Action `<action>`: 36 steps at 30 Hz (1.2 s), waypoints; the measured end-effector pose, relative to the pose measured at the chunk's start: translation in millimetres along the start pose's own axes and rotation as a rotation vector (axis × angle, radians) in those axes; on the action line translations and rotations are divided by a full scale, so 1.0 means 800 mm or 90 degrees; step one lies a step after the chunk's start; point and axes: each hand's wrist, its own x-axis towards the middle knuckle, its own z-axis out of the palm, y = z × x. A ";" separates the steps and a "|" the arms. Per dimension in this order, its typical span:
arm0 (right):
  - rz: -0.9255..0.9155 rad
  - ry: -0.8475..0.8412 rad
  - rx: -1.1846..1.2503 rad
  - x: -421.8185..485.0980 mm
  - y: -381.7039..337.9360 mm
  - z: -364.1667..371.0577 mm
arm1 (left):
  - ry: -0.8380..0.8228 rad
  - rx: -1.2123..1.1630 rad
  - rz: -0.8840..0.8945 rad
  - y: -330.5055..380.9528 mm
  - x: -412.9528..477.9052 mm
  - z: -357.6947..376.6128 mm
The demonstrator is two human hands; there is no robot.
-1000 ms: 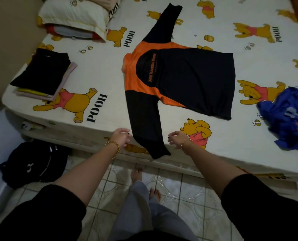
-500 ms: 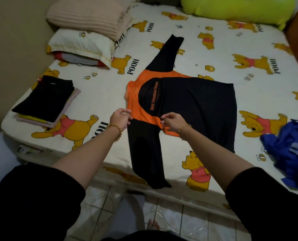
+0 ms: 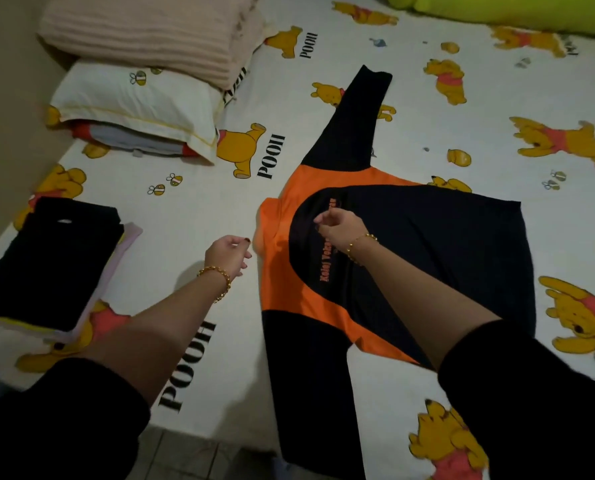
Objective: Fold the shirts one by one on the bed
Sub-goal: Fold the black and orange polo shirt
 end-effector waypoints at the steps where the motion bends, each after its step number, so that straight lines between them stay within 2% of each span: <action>1: 0.003 -0.006 0.008 0.021 -0.004 0.003 | 0.000 -0.004 -0.015 -0.003 0.014 0.005; 4: 0.005 -0.025 0.013 0.081 -0.004 0.017 | -0.002 0.008 -0.064 -0.017 0.049 0.026; 10: -0.032 -0.069 -0.089 0.169 0.015 0.048 | -0.042 0.136 -0.178 -0.059 0.096 0.074; 12: -0.033 -0.082 -0.098 0.192 0.017 0.061 | -0.014 0.161 -0.189 -0.061 0.114 0.086; 16: -0.085 -0.100 -0.210 0.223 0.016 0.088 | 0.043 0.160 -0.202 -0.050 0.133 0.105; 20: -0.106 -0.120 -0.303 0.260 0.017 0.104 | 0.124 0.137 -0.134 -0.043 0.143 0.119; 23: -0.062 -0.169 -0.437 0.283 0.027 0.114 | 0.193 0.108 -0.046 -0.047 0.140 0.125; 25: -0.037 -0.164 -0.472 0.292 0.027 0.121 | 0.233 0.126 0.001 -0.053 0.140 0.120; 31: -0.148 -0.032 -0.380 0.310 -0.025 0.143 | 0.318 0.120 0.055 -0.055 0.161 0.081; 36: -0.191 -0.040 -0.321 0.318 -0.072 0.189 | 0.352 0.151 0.029 -0.067 0.191 0.020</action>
